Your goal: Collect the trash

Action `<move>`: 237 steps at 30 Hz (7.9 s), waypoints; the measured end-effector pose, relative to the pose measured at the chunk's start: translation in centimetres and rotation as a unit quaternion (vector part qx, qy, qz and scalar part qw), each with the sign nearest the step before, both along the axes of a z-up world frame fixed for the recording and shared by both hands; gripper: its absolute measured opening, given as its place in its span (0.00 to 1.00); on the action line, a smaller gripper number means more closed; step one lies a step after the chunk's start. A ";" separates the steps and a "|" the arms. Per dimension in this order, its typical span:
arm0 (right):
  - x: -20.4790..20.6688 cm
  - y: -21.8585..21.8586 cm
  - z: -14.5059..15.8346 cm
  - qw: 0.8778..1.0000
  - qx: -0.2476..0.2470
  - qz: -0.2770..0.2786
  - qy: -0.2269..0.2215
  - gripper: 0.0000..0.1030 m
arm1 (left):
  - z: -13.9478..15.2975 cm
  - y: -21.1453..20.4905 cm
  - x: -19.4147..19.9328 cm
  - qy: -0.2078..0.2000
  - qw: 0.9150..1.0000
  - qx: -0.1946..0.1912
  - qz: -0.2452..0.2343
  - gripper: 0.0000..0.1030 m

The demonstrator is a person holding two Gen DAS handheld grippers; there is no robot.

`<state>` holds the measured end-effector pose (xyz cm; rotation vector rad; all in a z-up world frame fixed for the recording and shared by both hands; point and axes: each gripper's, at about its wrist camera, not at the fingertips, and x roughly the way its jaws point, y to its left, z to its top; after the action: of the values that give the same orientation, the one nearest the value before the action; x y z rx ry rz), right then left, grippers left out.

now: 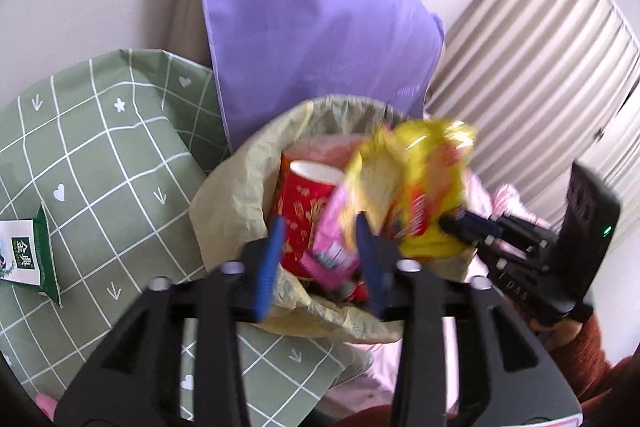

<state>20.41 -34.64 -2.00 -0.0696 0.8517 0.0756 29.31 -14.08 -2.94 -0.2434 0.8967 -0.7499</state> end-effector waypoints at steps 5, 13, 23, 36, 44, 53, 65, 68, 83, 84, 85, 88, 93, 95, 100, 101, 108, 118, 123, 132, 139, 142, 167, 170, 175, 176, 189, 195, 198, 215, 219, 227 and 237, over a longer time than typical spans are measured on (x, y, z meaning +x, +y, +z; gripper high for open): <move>-0.3 0.2 0.6 1.000 -0.001 -0.009 -0.014 0.40 | 1.2 1.9 -0.3 -0.016 0.999 -0.014 0.025 0.49; -0.7 3.0 3.0 0.996 0.025 0.024 -0.079 0.41 | 2.0 7.8 -2.2 -0.069 0.991 0.028 0.108 0.61; 1.3 10.1 2.9 0.986 0.098 0.104 -0.091 0.54 | 0.5 19.1 -5.0 -0.091 0.961 0.102 0.242 0.68; 4.4 21.2 -0.4 0.973 0.086 0.212 -0.015 0.51 | -2.3 32.1 -8.0 -0.062 0.909 0.076 0.405 0.68; 7.8 31.2 -3.6 0.961 0.063 0.270 0.019 0.49 | -3.5 35.9 -10.8 -0.034 0.890 0.099 0.444 0.68; 15.5 40.9 -8.1 0.947 0.088 0.304 0.054 0.49 | -4.3 38.0 -12.3 -0.020 0.888 0.120 0.443 0.68; 18.0 43.7 -12.2 0.929 0.116 0.330 0.121 0.03 | -5.9 37.8 -11.4 -0.008 0.915 0.093 0.392 0.68; 16.2 41.4 -10.4 0.929 0.135 0.328 0.106 0.03 | -6.1 37.1 -9.8 -0.002 0.926 0.077 0.370 0.70; 17.3 41.7 -9.3 0.919 0.145 0.359 0.080 0.05 | -5.5 37.3 -8.8 -0.007 0.922 0.065 0.382 0.72; 17.8 42.2 -9.6 0.923 0.132 0.353 0.076 0.05 | -5.6 37.4 -9.0 -0.006 0.920 0.068 0.385 0.72; 18.6 42.9 -10.1 0.928 0.115 0.345 0.073 0.05 | -5.8 37.6 -9.3 -0.005 0.920 0.070 0.386 0.72; 19.7 44.0 -10.7 0.932 0.113 0.338 0.072 0.05 | -6.3 38.1 -9.6 0.002 0.918 0.076 0.390 0.72; 18.4 43.3 -9.3 0.934 0.091 0.343 0.039 0.05 | -6.6 37.8 -9.0 0.000 0.930 0.060 0.363 0.72; 17.3 41.5 -8.9 0.940 0.074 0.332 0.029 0.05 | -6.5 36.8 -8.1 -0.008 0.938 0.058 0.342 0.72; 15.8 35.3 -10.5 0.950 0.074 0.294 0.080 0.08 | -6.9 35.2 -5.8 -0.007 0.941 0.071 0.331 0.72; 15.5 33.8 -10.9 0.952 0.083 0.283 0.084 0.12 | -7.1 35.1 -5.5 -0.003 0.940 0.074 0.332 0.72; 11.7 30.7 -12.9 0.948 0.118 0.277 0.106 0.45 | -8.4 34.4 -5.2 0.023 0.940 0.096 0.325 0.72; 10.2 29.7 -12.9 0.946 0.113 0.278 0.121 0.50 | -8.1 31.6 -0.4 0.015 0.942 0.101 0.321 0.72; 9.1 27.8 -12.7 0.950 0.108 0.268 0.119 0.50 | -9.4 30.9 2.2 0.029 0.932 0.123 0.339 0.72; 7.5 24.9 -11.2 0.956 0.110 0.256 0.094 0.50 | -10.6 30.6 2.7 0.064 0.931 0.134 0.333 0.36; 7.0 25.2 -10.1 0.952 0.097 0.279 0.086 0.50 | -8.6 31.9 0.8 0.046 0.931 0.122 0.342 0.14; 7.4 26.8 -10.2 0.947 0.100 0.294 0.088 0.50 | -7.0 31.9 -1.2 0.033 0.936 0.101 0.335 0.14; 12.9 40.4 -10.8 0.912 0.032 0.388 0.125 0.50 | -4.7 31.7 -10.0 0.009 0.948 0.046 0.314 0.15; 11.4 38.4 -8.5 0.921 0.055 0.377 0.084 0.50 | -4.5 31.8 -10.2 0.004 0.947 0.041 0.320 0.23; 8.6 34.6 -5.5 0.936 0.065 0.345 0.011 0.50 | -4.9 32.0 -10.3 0.006 0.944 0.039 0.329 0.33; 8.4 33.8 -5.1 0.939 0.067 0.339 0.006 0.50 | -5.0 32.0 -10.3 0.006 0.944 0.040 0.328 0.35; 3.5 26.5 -10.6 0.961 0.056 0.258 0.083 0.50 | -8.2 29.7 -10.7 0.057 0.949 0.093 0.295 0.44; 2.9 26.9 -11.9 0.954 0.049 0.266 0.126 0.51 | -7.8 29.4 -11.4 0.054 0.950 0.094 0.294 0.44; 3.2 27.3 -12.1 0.952 0.042 0.273 0.135 0.51 | -8.0 29.7 -11.5 0.053 0.949 0.091 0.298 0.44; 4.1 27.4 -8.3 0.959 0.076 0.266 0.064 0.52 | -8.2 29.2 -12.9 0.051 0.954 0.097 0.280 0.45; 3.0 25.3 -7.1 0.964 0.087 0.245 0.050 0.52 | -8.9 28.7 -12.7 0.062 0.952 0.116 0.277 0.45; 1.6 22.8 -5.9 0.971 0.093 0.218 0.032 0.52 | -10.7 28.6 -10.2 0.088 0.944 0.133 0.287 0.27; -0.8 19.5 0.5 0.973 0.100 0.196 -0.065 0.52 | -2.2 25.7 -9.1 -0.027 0.961 0.088 0.262 0.20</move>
<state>19.63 -15.13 -1.54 -0.0525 0.6869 0.5217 20.17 11.58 -5.10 -0.2861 0.7933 -0.1837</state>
